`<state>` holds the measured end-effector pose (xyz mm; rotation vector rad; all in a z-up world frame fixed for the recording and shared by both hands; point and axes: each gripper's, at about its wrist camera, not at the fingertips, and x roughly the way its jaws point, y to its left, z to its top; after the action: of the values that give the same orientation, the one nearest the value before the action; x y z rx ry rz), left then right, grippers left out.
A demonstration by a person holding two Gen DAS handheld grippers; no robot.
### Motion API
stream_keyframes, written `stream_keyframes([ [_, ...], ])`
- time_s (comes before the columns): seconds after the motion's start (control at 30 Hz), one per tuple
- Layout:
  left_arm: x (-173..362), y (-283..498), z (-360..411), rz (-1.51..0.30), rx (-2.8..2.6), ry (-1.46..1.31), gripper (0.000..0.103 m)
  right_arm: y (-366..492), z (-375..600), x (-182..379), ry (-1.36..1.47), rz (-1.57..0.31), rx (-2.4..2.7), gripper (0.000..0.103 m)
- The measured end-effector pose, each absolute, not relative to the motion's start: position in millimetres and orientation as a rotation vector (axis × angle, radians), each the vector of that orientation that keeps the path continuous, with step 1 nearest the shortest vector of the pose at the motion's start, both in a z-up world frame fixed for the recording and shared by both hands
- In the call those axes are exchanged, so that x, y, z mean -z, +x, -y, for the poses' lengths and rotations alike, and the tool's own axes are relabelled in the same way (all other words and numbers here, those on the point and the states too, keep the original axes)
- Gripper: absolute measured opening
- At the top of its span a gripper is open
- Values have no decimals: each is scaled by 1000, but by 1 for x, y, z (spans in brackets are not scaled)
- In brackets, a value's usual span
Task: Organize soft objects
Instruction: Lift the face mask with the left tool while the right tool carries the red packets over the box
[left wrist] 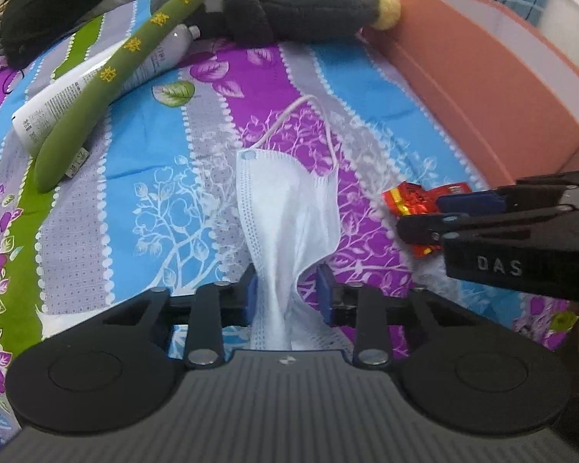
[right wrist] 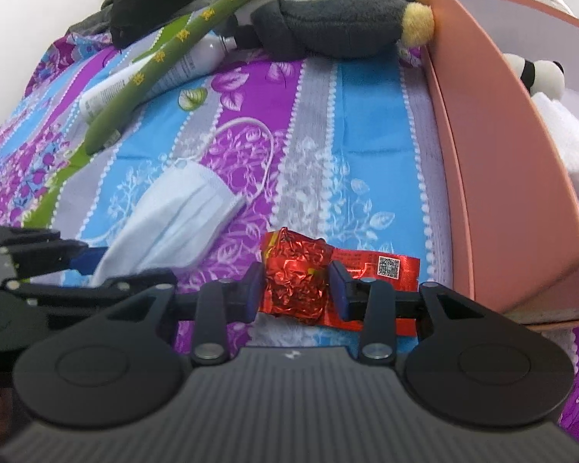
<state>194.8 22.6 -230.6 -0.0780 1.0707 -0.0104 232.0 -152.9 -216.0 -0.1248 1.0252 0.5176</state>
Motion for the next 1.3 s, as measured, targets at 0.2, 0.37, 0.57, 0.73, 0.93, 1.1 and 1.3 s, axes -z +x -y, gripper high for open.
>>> stream_keyframes([
  [0.2,233,196,-26,-1071,-7,-107,16,232,152,221,-138,-1019,-528,40],
  [0.37,224,194,-28,-1048,-26,-149,14,229,152,217,-154,-1000,-531,40],
  [0.57,204,184,-34,-1011,-39,-219,14,220,157,196,-125,-961,-531,40],
  [0.73,185,169,-33,-989,-27,-256,14,204,161,176,-106,-919,-530,40],
  [0.93,163,149,-33,-957,-26,-291,14,180,168,155,-81,-893,-534,40],
  [1.1,141,139,-33,-922,-18,-317,14,167,171,137,-77,-858,-542,40],
  [1.3,110,139,-31,-874,-1,-325,14,165,177,106,-51,-799,-550,40],
])
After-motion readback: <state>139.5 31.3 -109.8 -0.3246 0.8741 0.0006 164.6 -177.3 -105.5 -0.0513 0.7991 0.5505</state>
